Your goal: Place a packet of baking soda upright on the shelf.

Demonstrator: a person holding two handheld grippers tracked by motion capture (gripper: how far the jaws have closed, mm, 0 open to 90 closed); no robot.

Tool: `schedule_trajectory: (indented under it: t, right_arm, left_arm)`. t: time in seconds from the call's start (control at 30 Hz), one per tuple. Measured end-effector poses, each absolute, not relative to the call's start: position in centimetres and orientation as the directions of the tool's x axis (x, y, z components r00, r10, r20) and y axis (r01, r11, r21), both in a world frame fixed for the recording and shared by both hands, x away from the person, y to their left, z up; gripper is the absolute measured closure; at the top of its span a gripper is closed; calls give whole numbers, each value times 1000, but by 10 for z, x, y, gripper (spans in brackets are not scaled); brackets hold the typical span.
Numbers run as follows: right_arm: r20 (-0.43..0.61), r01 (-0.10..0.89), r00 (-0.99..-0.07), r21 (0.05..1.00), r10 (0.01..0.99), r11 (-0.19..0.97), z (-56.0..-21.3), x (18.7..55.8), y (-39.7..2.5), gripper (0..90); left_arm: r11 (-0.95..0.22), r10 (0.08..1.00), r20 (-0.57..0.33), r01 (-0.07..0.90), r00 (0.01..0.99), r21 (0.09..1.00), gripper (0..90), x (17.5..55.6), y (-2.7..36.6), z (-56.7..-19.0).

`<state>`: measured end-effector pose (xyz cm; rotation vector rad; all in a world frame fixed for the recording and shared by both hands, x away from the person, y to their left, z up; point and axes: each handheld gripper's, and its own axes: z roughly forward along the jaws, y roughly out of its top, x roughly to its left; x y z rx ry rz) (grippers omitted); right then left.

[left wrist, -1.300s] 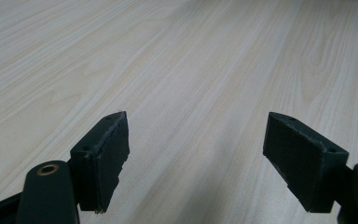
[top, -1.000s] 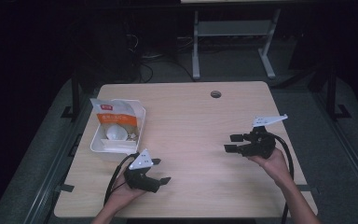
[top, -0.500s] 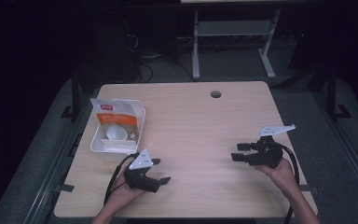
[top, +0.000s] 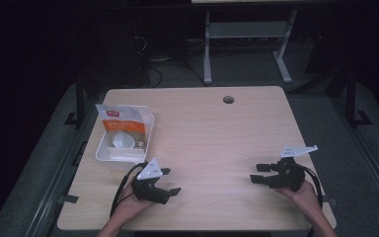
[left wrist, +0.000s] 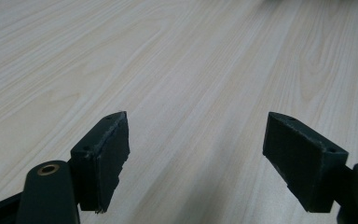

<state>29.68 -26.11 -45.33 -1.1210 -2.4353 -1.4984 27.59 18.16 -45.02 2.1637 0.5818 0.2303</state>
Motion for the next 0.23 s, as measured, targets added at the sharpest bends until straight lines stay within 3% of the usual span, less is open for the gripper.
schedule_trajectory:
  t: [0.23]
  right_arm:
    - [388,604,-729,753,564,262,-459,278,-262,315]
  left_arm:
    - [-522,476,-41,320,879,790,224,275,180,-450]
